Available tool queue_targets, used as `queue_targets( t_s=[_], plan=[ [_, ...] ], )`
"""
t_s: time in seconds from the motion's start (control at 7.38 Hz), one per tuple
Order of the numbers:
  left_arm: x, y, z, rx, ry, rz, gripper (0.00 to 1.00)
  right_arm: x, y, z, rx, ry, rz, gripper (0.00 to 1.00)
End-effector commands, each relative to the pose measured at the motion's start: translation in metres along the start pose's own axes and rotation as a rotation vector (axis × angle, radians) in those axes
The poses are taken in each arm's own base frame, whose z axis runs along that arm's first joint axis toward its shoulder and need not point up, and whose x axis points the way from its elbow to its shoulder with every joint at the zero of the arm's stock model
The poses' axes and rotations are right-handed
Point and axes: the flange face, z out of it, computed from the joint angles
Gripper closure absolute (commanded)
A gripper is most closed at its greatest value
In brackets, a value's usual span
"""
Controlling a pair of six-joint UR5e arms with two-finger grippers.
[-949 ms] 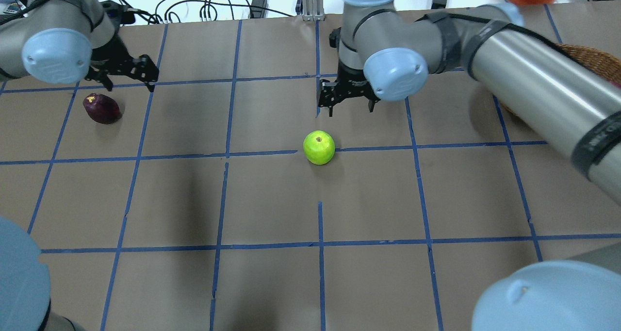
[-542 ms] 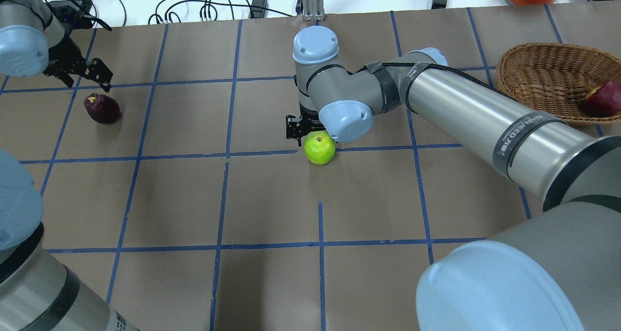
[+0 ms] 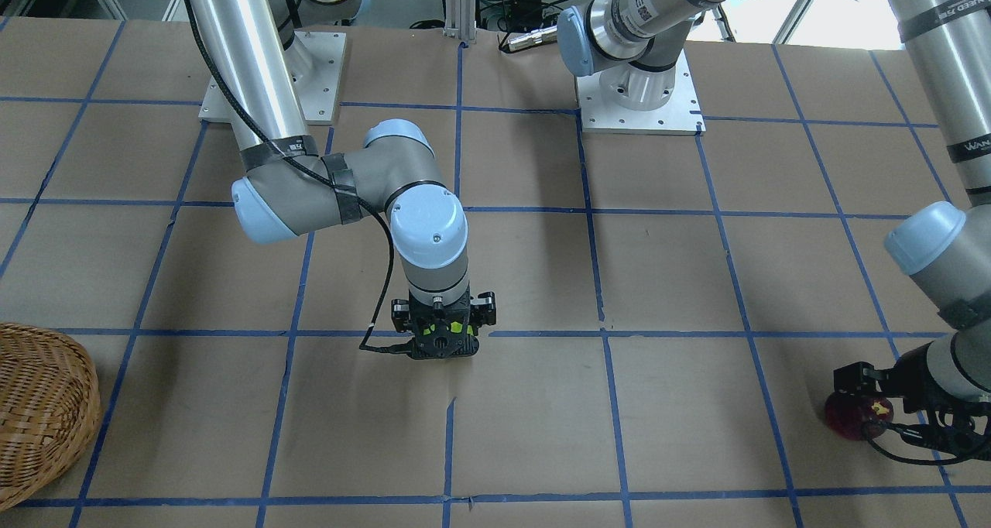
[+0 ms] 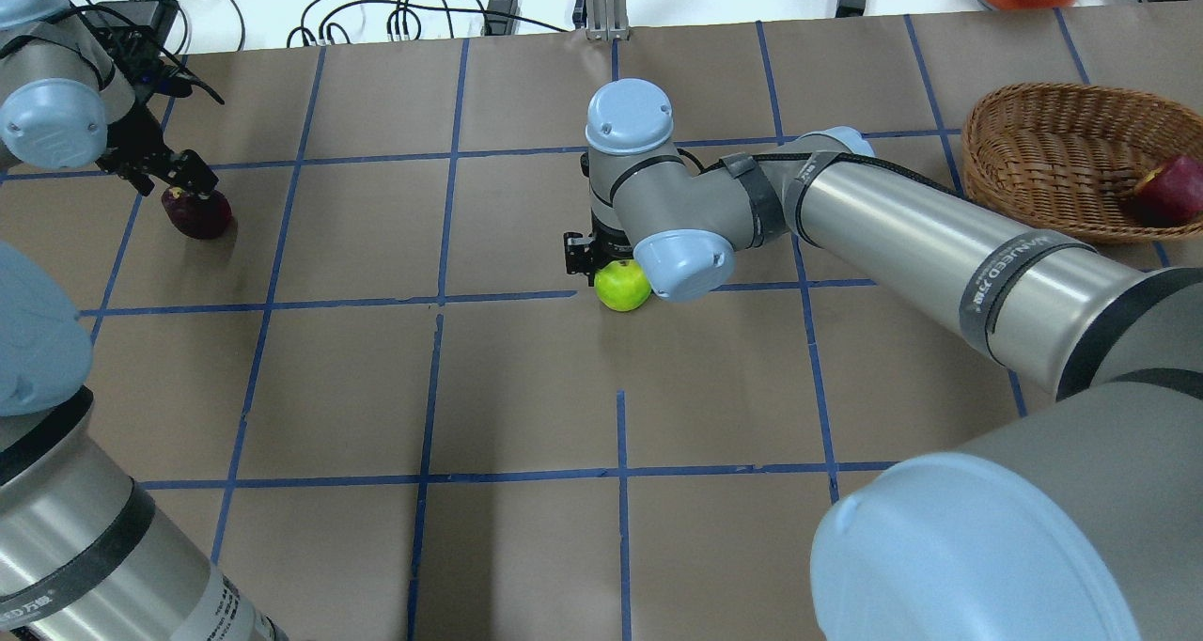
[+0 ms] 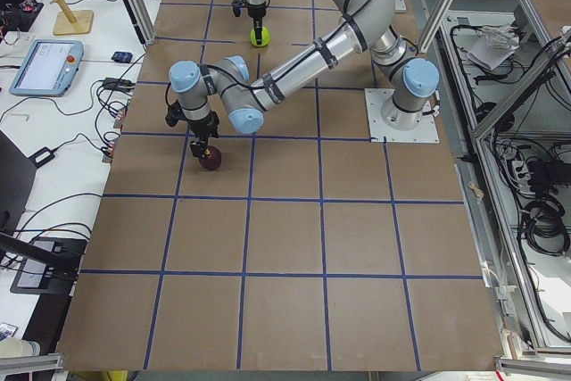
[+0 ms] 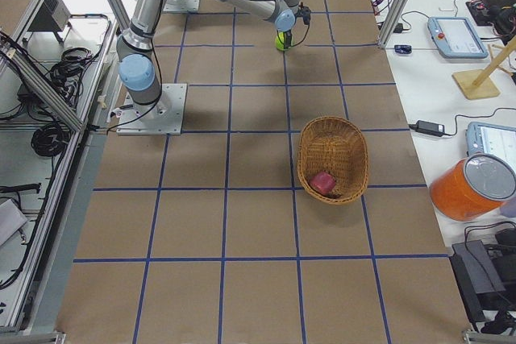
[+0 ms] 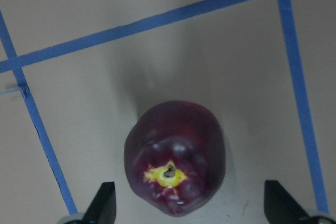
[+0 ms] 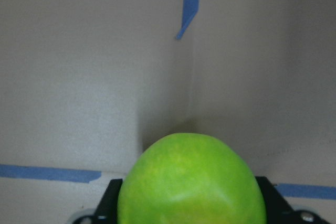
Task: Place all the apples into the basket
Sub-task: 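Drop the green apple into the basket while the left carries the purple apple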
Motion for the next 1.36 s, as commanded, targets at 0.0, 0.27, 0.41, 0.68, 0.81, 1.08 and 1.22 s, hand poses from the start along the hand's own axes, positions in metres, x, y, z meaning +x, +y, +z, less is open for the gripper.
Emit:
queue_targets(
  t_s=[0.0, 0.27, 0.41, 0.68, 0.81, 1.08, 1.22],
  plan=[
    [-0.008, -0.003, 0.017, 0.009, -0.003, -0.007, 0.0, 0.028, -0.012, -0.037, 0.055, -0.011, 0.043, 0.7],
    [-0.007, -0.007, 0.031, 0.026, 0.021, -0.023, 0.0, 0.148, -0.033, -0.099, 0.035, 0.023, 0.063, 0.74],
    [-0.006, -0.008, 0.036, 0.026, 0.033, -0.022, 0.0, 0.234, -0.044, -0.117, 0.026, 0.077, 0.023, 0.77],
    [-0.007, -0.008, 0.038, 0.024, 0.033, -0.022, 0.22, 0.398, -0.052, -0.145, 0.049, 0.11, -0.064, 0.78],
    [-0.007, -0.007, 0.033, 0.028, 0.03, -0.024, 0.5, 0.463, -0.052, -0.157, 0.063, 0.135, -0.154, 0.78],
    [0.012, -0.003, -0.002, 0.007, 0.043, -0.017, 0.63, 0.567, -0.042, -0.137, 0.029, 0.142, -0.25, 0.81],
    [0.035, 0.008, -0.038, -0.015, 0.077, -0.055, 0.63, 0.599, -0.048, -0.105, 0.037, 0.151, -0.24, 0.8]
  ],
)
